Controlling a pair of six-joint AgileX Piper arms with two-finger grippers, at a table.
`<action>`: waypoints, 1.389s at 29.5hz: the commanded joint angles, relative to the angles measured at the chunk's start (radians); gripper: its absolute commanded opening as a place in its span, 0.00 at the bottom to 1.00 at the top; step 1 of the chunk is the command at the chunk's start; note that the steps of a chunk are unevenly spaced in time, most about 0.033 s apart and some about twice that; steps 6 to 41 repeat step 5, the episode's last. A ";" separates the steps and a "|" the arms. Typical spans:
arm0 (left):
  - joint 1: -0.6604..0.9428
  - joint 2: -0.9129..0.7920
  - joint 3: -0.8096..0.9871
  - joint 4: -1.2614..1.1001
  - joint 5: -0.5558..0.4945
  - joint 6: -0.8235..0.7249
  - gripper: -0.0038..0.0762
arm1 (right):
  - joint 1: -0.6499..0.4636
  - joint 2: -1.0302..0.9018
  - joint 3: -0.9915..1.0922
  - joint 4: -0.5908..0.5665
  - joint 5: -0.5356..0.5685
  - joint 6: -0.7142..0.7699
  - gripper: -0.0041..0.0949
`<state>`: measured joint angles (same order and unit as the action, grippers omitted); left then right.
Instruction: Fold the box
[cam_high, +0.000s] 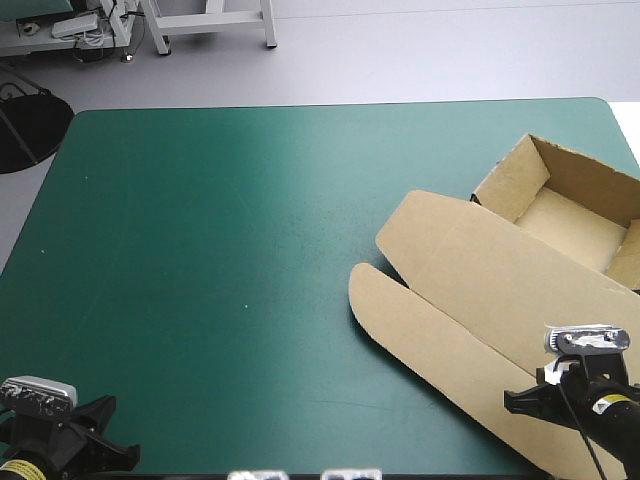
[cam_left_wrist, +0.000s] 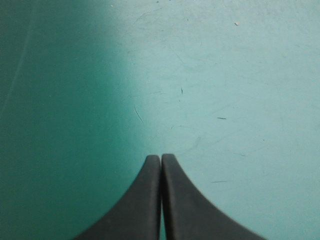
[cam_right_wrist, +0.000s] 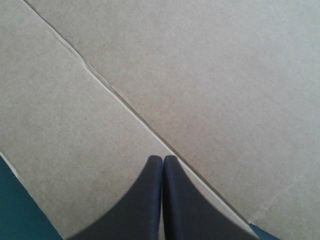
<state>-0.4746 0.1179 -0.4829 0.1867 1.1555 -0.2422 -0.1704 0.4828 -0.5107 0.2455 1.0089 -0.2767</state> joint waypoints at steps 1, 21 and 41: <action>-0.004 0.016 -0.024 0.007 -0.064 -0.003 0.04 | 0.000 0.004 -0.023 0.019 -0.045 0.001 0.03; -0.004 0.016 -0.024 0.007 -0.064 -0.003 0.04 | 0.000 0.004 -0.023 0.019 -0.045 0.001 0.03; -0.004 0.016 -0.024 0.007 -0.064 -0.003 0.04 | 0.000 0.004 -0.023 0.019 -0.045 0.001 0.03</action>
